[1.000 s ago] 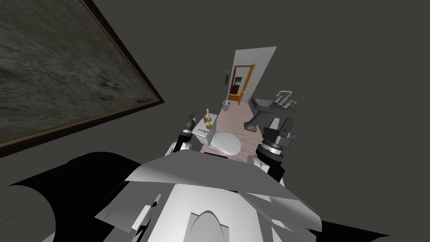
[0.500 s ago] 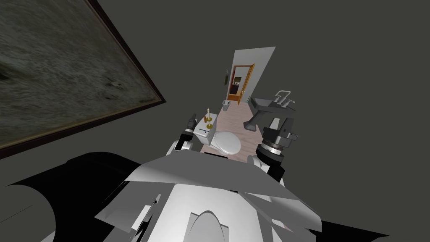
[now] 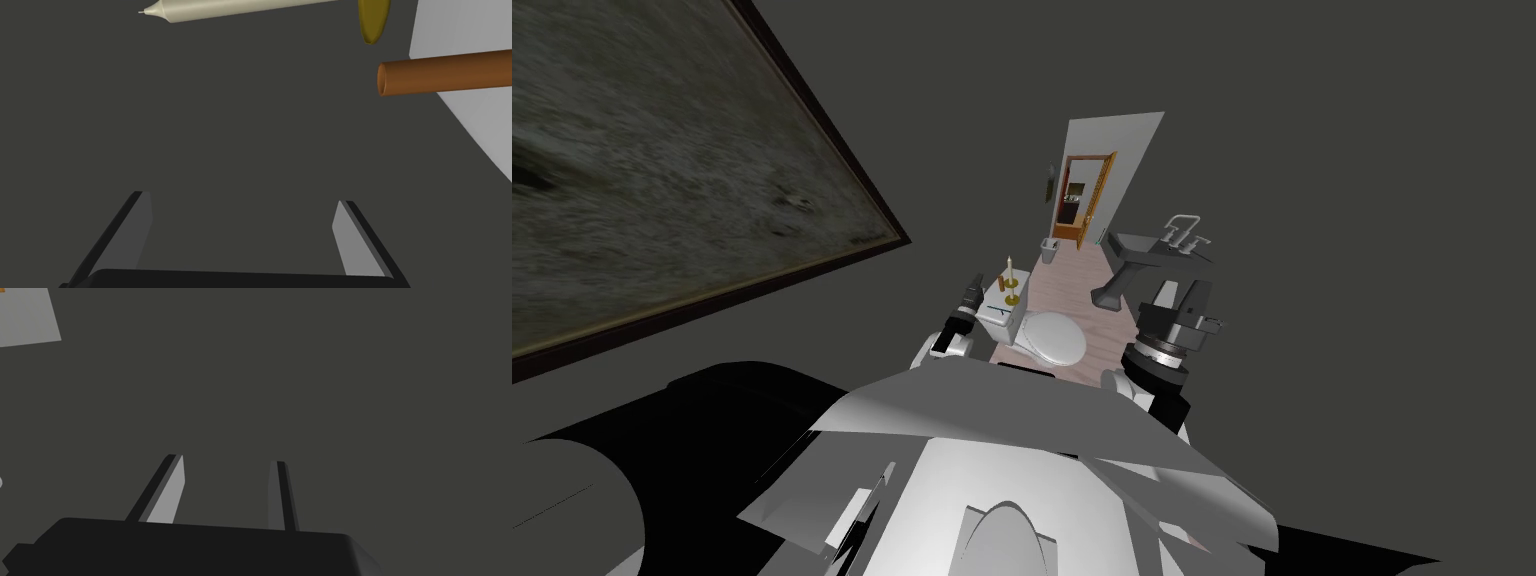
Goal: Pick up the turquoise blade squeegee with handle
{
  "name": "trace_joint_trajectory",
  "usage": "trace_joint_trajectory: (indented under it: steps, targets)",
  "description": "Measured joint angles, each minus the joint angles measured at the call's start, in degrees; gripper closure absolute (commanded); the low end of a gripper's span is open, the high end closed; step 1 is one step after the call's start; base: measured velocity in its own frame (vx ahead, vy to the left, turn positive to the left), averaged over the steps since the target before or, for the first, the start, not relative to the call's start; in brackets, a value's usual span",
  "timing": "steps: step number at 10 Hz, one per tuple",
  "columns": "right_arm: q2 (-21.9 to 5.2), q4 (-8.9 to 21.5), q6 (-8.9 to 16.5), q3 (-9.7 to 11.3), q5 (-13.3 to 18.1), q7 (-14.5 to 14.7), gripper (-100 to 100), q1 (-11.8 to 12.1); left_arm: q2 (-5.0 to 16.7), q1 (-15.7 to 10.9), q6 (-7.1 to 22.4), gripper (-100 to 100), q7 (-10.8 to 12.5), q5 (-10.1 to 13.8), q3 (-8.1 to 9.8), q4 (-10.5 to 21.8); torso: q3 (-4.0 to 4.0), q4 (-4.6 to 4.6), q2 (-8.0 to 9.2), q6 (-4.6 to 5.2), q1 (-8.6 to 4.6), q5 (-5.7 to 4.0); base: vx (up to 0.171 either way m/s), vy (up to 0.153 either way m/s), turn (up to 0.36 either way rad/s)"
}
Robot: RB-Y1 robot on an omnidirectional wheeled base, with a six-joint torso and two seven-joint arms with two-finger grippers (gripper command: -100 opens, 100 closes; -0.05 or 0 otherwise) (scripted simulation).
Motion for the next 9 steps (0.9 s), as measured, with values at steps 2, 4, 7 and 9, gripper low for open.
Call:
trace_joint_trajectory:
  steps: [2, 4, 7, 9]
  targets:
    - [0.0, 0.0, 0.0, 0.0, 0.0, 0.0, 0, 0.0, 0.1, -0.9, 2.7, -100, 0.6, 0.1, -0.44, 0.5, -0.02, -0.01, -0.03, 0.00, -0.01, 0.00, -0.021, 0.022, -0.022]
    - [0.0, 0.0, 0.0, 0.0, 0.0, 0.0, 0, 0.0, 0.4, -1.7, 5.7, -100, 1.3, 0.3, -0.78, 0.6, -0.01, 0.00, -0.01, 0.00, 0.02, 0.01, -0.021, 0.025, -0.027]
    - [0.0, 0.0, 0.0, 0.0, 0.0, 0.0, 0, 0.0, 0.7, -2.1, 9.6, -100, 2.4, 0.6, -1.53, 0.8, 0.00, 0.00, 0.00, 0.00, 0.02, 0.00, -0.021, 0.022, -0.024]
    - [0.0, 0.0, 0.0, 0.0, 0.0, 0.0, 0, 0.0, 1.0, -2.9, 12.2, -100, 3.1, 0.8, -1.86, 1.2, 0.00, 0.00, 0.00, 0.01, 0.00, 0.00, -0.023, 0.020, -0.028]
